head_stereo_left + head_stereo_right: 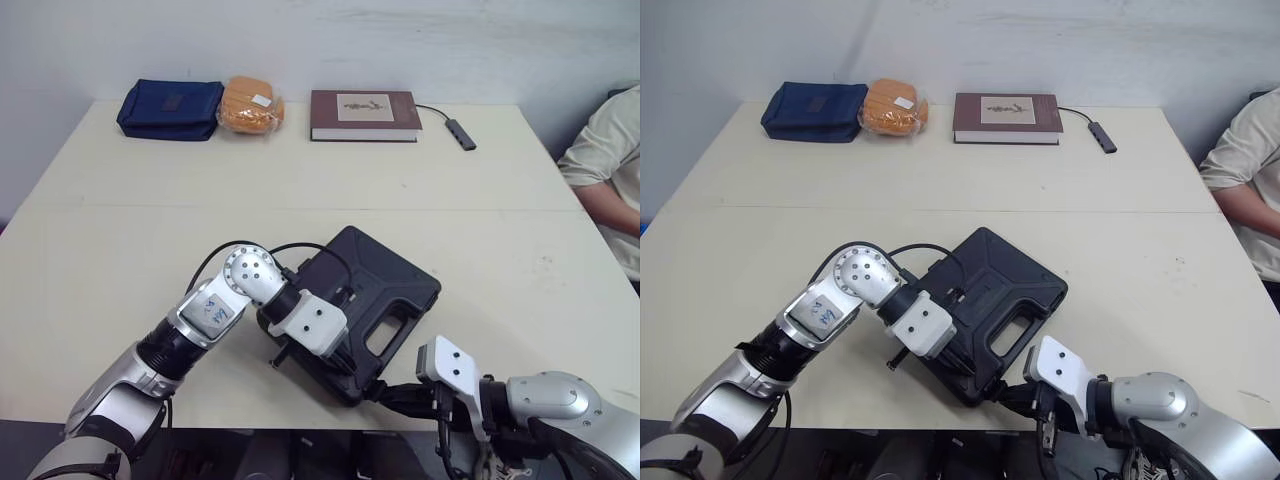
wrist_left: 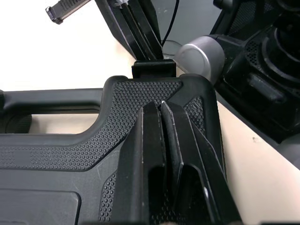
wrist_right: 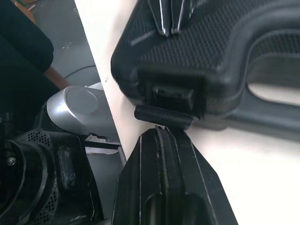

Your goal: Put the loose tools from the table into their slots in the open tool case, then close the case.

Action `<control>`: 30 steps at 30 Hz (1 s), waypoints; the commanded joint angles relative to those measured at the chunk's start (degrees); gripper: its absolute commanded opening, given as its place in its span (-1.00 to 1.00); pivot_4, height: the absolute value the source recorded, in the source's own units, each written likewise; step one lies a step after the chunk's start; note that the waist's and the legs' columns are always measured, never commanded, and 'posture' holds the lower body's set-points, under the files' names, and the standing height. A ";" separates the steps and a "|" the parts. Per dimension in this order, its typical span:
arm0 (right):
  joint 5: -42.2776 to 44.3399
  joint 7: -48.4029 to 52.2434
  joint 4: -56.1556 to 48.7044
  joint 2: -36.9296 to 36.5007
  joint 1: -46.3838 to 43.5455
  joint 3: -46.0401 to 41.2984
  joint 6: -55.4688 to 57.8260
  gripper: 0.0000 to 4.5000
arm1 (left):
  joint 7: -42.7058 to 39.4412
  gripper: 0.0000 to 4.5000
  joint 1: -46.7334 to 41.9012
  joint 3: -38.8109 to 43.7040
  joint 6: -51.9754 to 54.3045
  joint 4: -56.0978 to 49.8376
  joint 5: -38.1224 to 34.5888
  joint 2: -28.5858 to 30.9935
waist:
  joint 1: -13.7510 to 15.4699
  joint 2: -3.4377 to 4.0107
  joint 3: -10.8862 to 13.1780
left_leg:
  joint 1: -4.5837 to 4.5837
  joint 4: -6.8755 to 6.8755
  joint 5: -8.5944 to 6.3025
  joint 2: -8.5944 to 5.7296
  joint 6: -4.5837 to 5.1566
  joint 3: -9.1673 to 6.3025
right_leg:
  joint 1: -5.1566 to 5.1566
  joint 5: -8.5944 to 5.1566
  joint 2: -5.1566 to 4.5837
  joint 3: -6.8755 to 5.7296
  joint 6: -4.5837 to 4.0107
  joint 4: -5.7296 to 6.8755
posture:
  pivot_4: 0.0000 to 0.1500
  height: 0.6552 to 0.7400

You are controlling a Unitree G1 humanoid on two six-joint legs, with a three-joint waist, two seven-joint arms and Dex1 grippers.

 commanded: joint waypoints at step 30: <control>14.24 9.97 -5.32 -4.57 13.46 -36.66 0.52 -0.34 | -4.64 -0.41 1.23 16.52 24.56 -3.77 -18.64 10.29 | -0.12 0.27 0.35 | -0.38 -0.10 0.02 0.01 -0.04 -0.34 | -0.22 0.01 -0.01 -0.32 0.00 -0.14 | 1.00 1.00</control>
